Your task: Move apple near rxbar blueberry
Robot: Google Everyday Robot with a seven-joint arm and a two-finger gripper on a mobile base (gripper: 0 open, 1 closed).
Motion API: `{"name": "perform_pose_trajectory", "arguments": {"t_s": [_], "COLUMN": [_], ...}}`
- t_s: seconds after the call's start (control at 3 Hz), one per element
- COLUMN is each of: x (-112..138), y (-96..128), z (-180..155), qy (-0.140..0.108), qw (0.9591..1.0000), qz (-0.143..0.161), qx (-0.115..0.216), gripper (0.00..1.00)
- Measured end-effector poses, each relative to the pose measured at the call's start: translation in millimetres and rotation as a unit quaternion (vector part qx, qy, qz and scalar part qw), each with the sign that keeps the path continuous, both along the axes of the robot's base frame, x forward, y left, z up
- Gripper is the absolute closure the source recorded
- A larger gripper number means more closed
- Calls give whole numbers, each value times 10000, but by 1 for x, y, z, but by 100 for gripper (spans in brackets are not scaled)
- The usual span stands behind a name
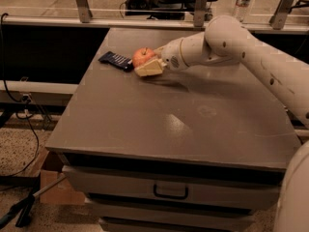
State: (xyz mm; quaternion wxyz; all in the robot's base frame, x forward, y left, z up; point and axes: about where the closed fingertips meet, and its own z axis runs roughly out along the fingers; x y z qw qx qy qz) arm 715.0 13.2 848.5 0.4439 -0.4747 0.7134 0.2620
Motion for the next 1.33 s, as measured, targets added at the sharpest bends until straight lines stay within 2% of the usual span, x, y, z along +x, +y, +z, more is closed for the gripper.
{"name": "perform_pose_trajectory", "arguments": {"t_s": [0.33,1.0,1.33], "x": [-7,-7,-18], "y": [6,7,-6], "z": [-13,-9,-2], "qy": [248,254,207], "qw": [9996,9996,9998], "qz": [93,96,-8], "qx": [-21,-22,37], "gripper": [60,13,0]}}
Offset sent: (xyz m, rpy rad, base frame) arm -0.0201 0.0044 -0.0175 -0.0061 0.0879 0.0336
